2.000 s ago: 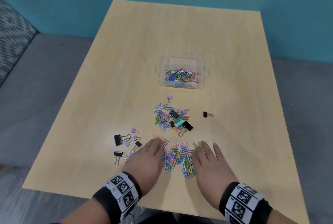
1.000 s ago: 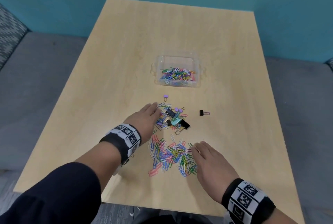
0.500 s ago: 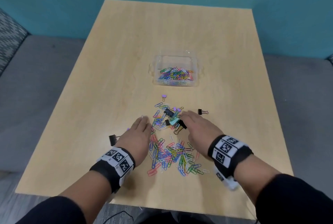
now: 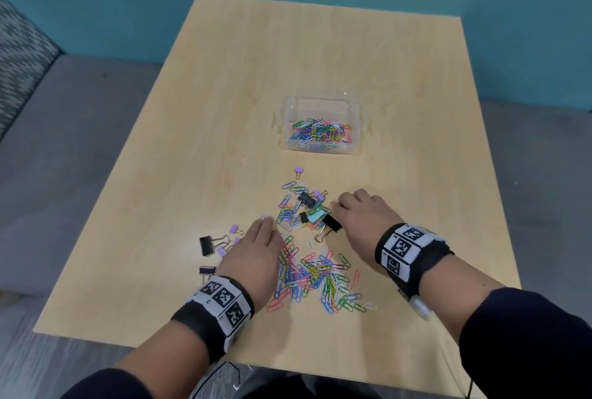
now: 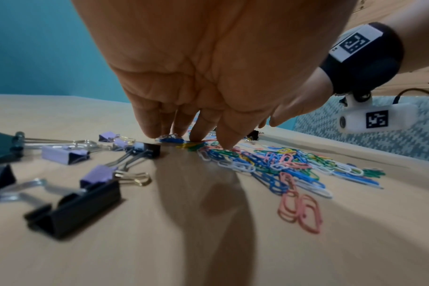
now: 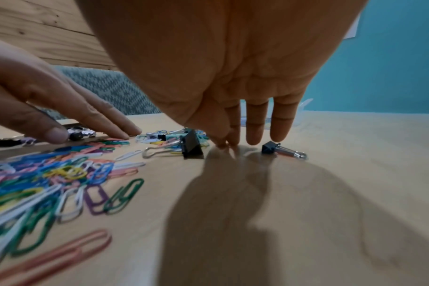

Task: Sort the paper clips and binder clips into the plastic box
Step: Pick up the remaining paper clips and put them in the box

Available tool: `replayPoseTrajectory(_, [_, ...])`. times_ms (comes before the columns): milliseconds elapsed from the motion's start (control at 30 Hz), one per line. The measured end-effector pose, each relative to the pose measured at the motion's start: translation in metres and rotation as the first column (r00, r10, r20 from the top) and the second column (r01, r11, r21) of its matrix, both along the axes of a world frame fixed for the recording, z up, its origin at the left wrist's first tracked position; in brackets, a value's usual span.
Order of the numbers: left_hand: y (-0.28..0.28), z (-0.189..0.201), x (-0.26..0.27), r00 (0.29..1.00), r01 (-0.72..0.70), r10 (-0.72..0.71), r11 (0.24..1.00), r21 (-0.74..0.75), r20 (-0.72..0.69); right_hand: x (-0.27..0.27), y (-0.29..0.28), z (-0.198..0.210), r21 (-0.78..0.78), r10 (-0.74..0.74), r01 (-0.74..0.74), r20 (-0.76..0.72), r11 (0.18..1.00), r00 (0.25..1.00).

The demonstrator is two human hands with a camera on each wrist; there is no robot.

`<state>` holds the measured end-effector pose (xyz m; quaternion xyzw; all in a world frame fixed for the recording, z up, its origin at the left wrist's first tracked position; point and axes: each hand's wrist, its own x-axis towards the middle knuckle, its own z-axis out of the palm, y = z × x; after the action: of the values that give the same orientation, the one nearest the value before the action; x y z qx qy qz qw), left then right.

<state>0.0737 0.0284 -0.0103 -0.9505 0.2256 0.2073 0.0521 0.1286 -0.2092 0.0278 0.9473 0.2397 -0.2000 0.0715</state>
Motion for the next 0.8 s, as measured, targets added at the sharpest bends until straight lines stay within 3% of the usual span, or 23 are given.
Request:
replayPoseTrajectory(133, [0.000,0.005,-0.008,0.999,-0.049,0.049,0.999,0.012,0.003,-0.021,-0.005,0.003,-0.115,-0.032,0.036,0.033,0.993,0.999])
replayPoseTrajectory(233, [-0.001,0.006,-0.017,1.000,0.001,0.000,0.999,0.050,-0.027,-0.046,-0.005,0.004,-0.146,-0.044,0.046,0.016,0.988,0.999])
replayPoseTrajectory(367, [-0.006,0.007,-0.033,0.997,0.075,-0.077,0.988,-0.137,-0.007,-0.080,0.002,-0.001,0.001,-0.066,0.066,-0.024,0.998,0.998])
replayPoseTrajectory(500, [-0.009,0.013,-0.037,0.999,0.034,-0.026,0.964,-0.263,0.033,-0.100,0.002,-0.011,0.231,-0.175,0.179,-0.039,0.956,0.984])
replayPoseTrajectory(633, [-0.013,0.004,-0.035,0.999,0.042,-0.044,0.967,-0.252,-0.001,-0.103,0.016,-0.009,0.257,-0.082,0.086,-0.026,0.963,0.996])
replayPoseTrajectory(800, [-0.015,0.010,-0.032,0.998,0.060,-0.057,0.957,-0.283,0.020,-0.054,0.023,0.007,0.184,-0.159,0.148,0.046,0.972,0.986])
